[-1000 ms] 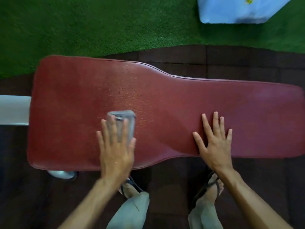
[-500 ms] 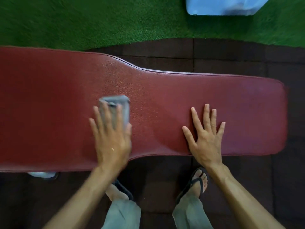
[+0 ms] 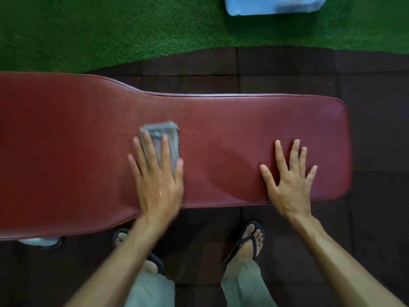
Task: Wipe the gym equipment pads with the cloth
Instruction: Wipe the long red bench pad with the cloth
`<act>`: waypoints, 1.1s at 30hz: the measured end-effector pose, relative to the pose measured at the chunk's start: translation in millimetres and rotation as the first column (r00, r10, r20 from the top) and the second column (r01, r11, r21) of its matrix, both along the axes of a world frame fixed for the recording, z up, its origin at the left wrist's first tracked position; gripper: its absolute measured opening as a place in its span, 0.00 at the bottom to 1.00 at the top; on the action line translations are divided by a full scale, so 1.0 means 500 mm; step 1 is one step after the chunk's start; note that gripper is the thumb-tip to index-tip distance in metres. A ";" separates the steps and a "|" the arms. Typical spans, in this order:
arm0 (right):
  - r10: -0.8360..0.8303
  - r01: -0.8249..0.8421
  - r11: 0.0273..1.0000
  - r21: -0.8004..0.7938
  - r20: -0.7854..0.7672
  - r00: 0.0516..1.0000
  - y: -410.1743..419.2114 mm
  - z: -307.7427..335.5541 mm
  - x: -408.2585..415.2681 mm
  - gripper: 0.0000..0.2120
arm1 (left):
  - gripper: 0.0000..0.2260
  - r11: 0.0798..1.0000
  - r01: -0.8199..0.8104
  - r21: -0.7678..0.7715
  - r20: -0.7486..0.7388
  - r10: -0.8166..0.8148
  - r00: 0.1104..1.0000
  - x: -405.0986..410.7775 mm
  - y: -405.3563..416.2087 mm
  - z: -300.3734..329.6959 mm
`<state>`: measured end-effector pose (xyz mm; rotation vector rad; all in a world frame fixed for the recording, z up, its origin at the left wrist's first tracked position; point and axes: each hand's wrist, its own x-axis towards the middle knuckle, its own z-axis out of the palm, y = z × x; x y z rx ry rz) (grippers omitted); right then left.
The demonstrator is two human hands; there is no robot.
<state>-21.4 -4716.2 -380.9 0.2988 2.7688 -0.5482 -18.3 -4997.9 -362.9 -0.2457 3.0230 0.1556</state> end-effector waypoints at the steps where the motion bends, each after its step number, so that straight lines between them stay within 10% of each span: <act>1: -0.004 0.004 1.000 -0.006 -0.004 1.000 -0.001 -0.003 0.001 0.33 | 0.30 0.999 0.033 0.019 0.021 -0.033 0.999 0.051 0.045 -0.005; 12: 0.166 -0.167 0.986 -0.010 -0.056 0.984 0.066 -0.021 -0.013 0.33 | 0.29 0.998 0.050 -0.030 0.009 -0.050 0.999 -0.161 0.158 -0.037; 21: 0.185 -0.190 0.981 -0.045 -0.099 0.978 0.078 -0.025 -0.013 0.32 | 0.30 0.997 0.001 0.076 0.059 -0.005 0.998 0.083 0.278 -0.041; 29: -0.269 0.166 0.806 -0.569 -0.101 0.958 0.099 0.014 -0.030 0.24 | 0.29 0.913 0.099 0.396 0.008 -0.112 0.994 -0.035 0.336 -0.009; 33: -0.316 0.166 0.808 -0.566 -0.178 0.932 0.040 0.039 -0.045 0.24 | 0.28 0.974 0.052 0.221 -0.053 -0.041 0.998 -0.073 0.206 -0.020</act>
